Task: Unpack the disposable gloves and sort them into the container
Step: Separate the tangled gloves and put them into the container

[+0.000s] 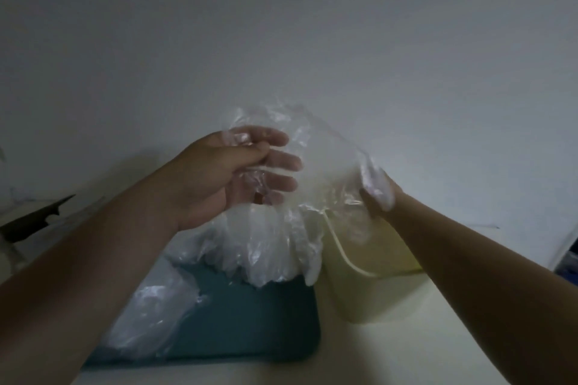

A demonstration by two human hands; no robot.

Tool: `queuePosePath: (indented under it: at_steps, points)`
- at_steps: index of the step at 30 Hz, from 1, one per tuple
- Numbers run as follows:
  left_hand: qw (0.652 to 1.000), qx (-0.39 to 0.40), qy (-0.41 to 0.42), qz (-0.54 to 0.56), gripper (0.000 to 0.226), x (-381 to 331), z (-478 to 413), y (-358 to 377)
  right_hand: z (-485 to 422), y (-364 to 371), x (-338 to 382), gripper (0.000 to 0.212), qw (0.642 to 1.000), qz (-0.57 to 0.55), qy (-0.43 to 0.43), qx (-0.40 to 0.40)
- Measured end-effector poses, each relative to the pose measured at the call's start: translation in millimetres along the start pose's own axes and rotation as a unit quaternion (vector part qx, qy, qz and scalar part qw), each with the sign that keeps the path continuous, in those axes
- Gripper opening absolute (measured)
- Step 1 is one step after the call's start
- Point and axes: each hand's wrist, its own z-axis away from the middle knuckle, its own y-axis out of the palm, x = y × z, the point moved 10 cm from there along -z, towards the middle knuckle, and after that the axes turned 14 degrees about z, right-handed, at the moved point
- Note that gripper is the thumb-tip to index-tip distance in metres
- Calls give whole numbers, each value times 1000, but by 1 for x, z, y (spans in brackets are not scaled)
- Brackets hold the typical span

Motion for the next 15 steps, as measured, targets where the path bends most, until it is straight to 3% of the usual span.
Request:
queuePosePath:
  at_steps: [5,10,12,15]
  points:
    - [996,-5,-69,-55,17,47,-66,29,-14,-33,-38,30,989,-142,24,4]
    - [980,-67,-126,-137,19,97,-117,44,25,-93,-80,26,963,-205,41,-170]
    - [976,-85,-140,-142,18,114,-129,47,40,-92,-72,27,964,-223,-3,-146]
    - [976,-112,-117,-143,22,119,-142,48,59,-55,-35,36,982,-175,-69,7]
